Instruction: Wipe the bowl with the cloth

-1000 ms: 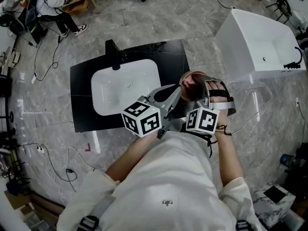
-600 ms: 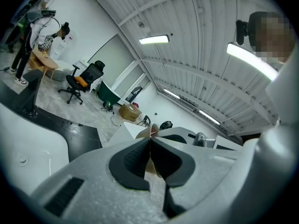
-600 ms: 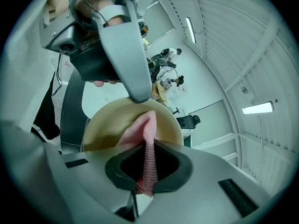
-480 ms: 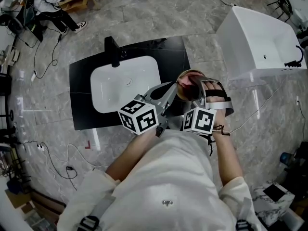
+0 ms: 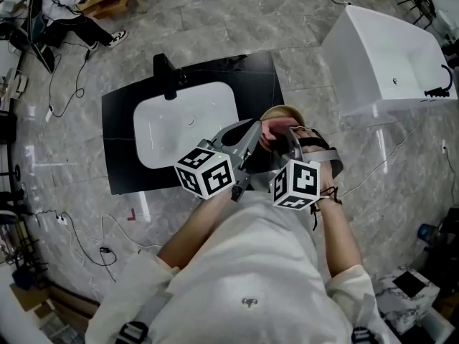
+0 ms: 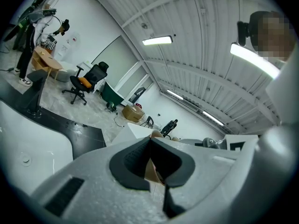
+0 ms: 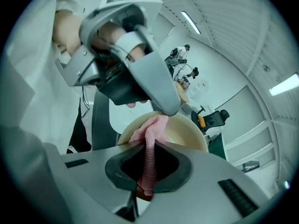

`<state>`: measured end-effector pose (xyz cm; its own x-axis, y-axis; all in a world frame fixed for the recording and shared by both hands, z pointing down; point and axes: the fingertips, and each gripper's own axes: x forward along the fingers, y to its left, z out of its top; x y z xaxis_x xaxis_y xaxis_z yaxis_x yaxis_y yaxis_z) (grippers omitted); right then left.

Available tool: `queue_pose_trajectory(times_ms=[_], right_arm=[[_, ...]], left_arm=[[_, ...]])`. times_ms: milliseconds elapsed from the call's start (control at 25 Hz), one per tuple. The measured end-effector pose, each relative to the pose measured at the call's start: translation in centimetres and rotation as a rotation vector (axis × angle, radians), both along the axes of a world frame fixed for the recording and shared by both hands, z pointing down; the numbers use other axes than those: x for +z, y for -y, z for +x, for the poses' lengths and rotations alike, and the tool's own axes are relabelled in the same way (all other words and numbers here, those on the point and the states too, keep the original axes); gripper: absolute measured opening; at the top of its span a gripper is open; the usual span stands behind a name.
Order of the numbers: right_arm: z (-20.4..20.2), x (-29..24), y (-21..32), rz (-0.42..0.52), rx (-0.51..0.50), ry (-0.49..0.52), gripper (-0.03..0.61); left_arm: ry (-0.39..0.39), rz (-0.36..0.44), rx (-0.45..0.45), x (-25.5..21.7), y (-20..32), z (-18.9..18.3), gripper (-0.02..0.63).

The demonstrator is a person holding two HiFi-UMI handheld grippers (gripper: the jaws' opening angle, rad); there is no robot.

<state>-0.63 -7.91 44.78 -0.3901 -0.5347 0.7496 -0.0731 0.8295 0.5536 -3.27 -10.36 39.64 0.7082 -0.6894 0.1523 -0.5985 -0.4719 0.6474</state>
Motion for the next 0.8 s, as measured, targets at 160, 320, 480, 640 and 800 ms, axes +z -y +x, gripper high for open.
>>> queue_pose_trajectory(times_ms=[160,320,480,640,800], right_arm=[[-0.3,-1.5,-0.3,-0.085,0.008,0.116,0.017],[0.5,-3.8,0.8,-0.044,0.079,0.249,0.015],[1.7,-7.9,2.6,0.033,0.198,0.510,0.015],[3.2,-11.3,3.8,0.031,0.311,0.768,0.015],[6.0,-12.0,5.0,0.052,0.412,0.851,0.015]], left_arm=[[-0.008,-0.014,-0.006,0.5,0.5,-0.6,0.012],[-0.024,-0.034,-0.014,1.1,0.9,-0.8,0.012],[-0.029,-0.062,-0.029,1.9,1.1,-1.1,0.012],[-0.016,-0.091,-0.043,2.9,1.3,-1.7,0.012],[-0.003,-0.123,-0.059,4.5,1.7,-2.2,0.012]])
